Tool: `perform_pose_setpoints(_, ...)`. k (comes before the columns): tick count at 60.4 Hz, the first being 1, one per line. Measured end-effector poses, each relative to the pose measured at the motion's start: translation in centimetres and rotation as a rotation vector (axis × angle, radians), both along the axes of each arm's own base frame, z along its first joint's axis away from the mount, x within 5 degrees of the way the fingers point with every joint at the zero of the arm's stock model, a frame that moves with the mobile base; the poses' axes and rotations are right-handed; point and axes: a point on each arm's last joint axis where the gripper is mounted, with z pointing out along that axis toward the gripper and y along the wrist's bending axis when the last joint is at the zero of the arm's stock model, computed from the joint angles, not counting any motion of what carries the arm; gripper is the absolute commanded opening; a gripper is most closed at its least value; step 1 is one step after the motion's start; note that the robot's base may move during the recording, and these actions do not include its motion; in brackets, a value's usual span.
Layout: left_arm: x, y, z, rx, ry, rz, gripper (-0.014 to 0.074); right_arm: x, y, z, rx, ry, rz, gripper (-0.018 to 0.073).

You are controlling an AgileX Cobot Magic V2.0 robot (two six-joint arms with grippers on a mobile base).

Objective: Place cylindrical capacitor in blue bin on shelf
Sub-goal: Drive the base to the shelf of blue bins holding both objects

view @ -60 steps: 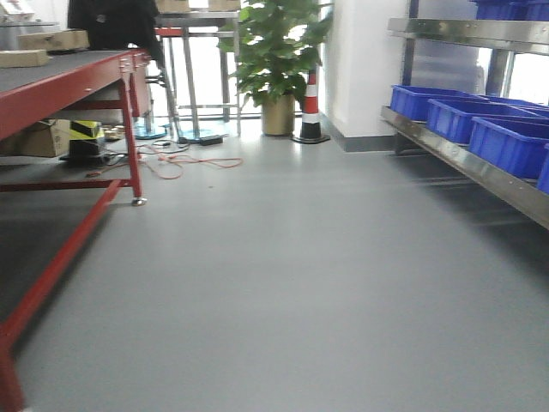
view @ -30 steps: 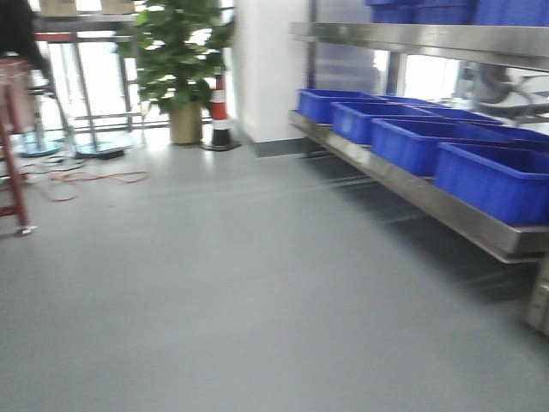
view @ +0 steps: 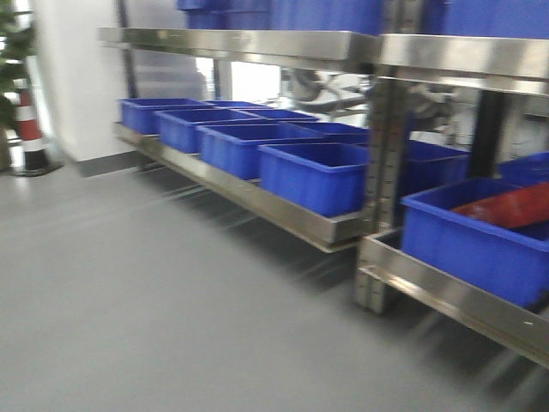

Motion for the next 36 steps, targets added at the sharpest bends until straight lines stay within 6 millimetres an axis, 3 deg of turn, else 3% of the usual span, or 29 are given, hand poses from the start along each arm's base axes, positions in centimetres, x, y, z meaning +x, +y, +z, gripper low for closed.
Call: perform_pose_setpoints(36, 0.0, 0.0, 0.0, 0.0, 0.0, 0.0, -0.0111, 0.0, 0.0, 0.0, 0.0, 0.0, 0.0, -0.0162)
